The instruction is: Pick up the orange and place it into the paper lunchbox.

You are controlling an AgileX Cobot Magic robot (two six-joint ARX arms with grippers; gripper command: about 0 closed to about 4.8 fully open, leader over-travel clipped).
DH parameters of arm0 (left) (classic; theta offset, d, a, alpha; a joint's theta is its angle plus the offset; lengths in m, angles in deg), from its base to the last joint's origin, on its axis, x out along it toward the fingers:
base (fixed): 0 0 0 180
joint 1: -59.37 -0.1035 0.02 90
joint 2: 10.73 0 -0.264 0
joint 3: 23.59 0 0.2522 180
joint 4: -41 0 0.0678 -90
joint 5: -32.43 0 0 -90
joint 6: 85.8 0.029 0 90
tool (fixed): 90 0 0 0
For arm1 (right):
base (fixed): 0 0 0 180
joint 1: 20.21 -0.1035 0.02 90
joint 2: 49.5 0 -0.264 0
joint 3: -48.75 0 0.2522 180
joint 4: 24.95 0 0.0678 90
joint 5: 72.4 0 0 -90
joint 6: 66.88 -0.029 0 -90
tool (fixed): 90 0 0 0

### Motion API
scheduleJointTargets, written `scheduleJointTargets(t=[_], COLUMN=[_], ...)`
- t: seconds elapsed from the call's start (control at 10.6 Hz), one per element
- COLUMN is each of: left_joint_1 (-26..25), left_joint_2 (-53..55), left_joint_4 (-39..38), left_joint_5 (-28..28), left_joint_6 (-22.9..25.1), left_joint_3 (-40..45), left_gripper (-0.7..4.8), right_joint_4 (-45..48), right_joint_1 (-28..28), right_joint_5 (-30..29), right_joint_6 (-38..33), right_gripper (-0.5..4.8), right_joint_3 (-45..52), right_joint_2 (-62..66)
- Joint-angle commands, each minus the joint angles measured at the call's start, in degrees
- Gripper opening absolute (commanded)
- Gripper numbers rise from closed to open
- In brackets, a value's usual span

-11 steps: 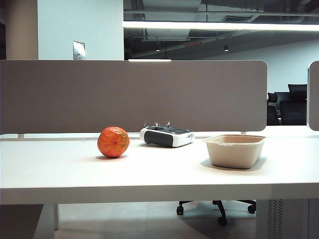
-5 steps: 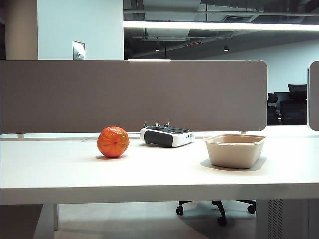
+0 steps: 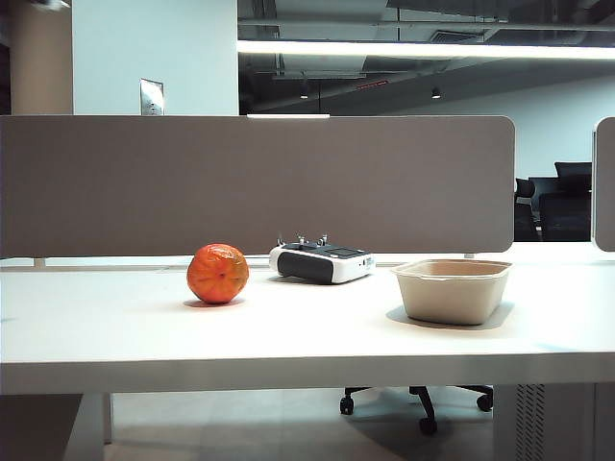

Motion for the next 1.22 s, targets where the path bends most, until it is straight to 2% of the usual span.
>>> scheduleJointTargets(t=[0.09, 0.19, 0.28, 0.38, 0.47, 0.56, 0.66, 0.75, 1.03, 1.22], left_joint_1=[2.0, 2.7, 2.7, 2.8, 2.8, 2.8, 2.9, 3.1, 3.1, 3.1], left_joint_2=[3.5, 7.1, 9.3, 11.8, 13.7, 17.2, 19.8, 21.6, 27.3, 34.9], left_joint_4=[0.5, 1.8, 2.2, 3.1, 5.4, 9.7, 10.4, 11.8, 15.9, 15.9], left_joint_5=[-1.5, -4.8, -7.7, -8.6, -8.6, -10.9, -12.5, -14.3, -14.8, -14.8], left_joint_6=[0.0, 0.0, -0.2, -0.4, -0.4, 0.6, 5.4, 6.3, 6.0, 5.2], left_joint_3=[-2.9, -4.2, -4.2, -4.2, -4.2, -4.3, -4.3, -4.3, -5.6, -11.8], left_gripper=[-0.05, -0.05, -0.05, -0.05, 0.25, 4.79, 4.79, 4.79, 4.79, 4.79], right_joint_4=[-1.4, -4.8, -7.2, -8.0, -8.0, -7.7, -6.8, -6.5, -6.5, -6.6], right_joint_1=[-6.7, -12.8, -16.2, -17.8, -18.5, -18.3, -18.3, -18.3, -18.4, -18.4], right_joint_5=[3.9, 10.1, 13.3, 14.1, 14.1, 14.1, 14.1, 14.1, 14.1, 13.7], right_joint_6=[0.0, 0.2, 0.2, 0.2, 0.2, 0.2, 0.2, 0.2, 0.2, 0.2], right_gripper=[-0.05, -0.05, -0.05, -0.05, -0.05, -0.05, -0.05, -0.05, -0.05, -0.05], right_joint_3=[-0.6, -0.6, -0.6, -0.6, -0.6, -0.6, -0.6, -0.6, -0.7, -0.7], right_joint_2=[1.4, 2.8, 3.4, 3.4, 3.3, 3.4, 3.3, 3.3, 3.3, 3.3])
